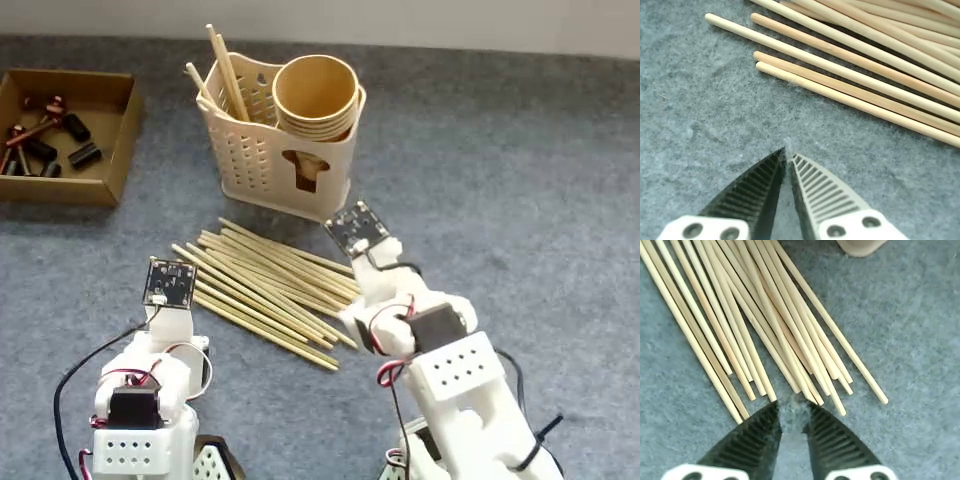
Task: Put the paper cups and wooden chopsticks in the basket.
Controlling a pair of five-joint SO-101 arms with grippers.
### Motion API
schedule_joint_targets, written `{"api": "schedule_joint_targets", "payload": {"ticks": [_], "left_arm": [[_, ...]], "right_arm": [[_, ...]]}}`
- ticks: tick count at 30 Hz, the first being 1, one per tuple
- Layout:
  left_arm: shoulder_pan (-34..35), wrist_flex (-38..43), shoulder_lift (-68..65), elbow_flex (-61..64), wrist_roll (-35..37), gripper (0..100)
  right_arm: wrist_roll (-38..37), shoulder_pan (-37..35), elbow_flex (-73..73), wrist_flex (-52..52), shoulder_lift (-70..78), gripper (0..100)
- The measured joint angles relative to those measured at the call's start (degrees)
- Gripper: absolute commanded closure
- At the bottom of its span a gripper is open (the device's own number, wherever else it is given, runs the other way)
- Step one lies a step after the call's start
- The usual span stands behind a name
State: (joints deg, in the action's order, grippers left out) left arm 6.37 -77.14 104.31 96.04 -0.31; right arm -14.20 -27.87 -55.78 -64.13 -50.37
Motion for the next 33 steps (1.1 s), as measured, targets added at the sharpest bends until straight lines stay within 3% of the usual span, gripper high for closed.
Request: {"api": "schedule_joint_targets", "payload": {"ticks": [3, 8, 19, 33], "left_arm": [[0.00, 0.00, 0.00, 0.00, 0.00, 99], [0.00, 0.00, 0.00, 0.00, 0.00, 99], [0.00, 0.00, 0.00, 0.00, 0.00, 99], [0.00, 0.00, 0.00, 0.00, 0.00, 99]], "right_arm": [[4.84, 0.00, 1.67, 0.00, 1.85, 81.0], [5.45, 0.00, 2.90, 0.53, 5.19, 81.1], [-6.68, 0.00, 2.90, 11.52, 16.70, 81.1], [-8.09, -4.48, 6.77, 19.34, 32.53, 81.1]]}}
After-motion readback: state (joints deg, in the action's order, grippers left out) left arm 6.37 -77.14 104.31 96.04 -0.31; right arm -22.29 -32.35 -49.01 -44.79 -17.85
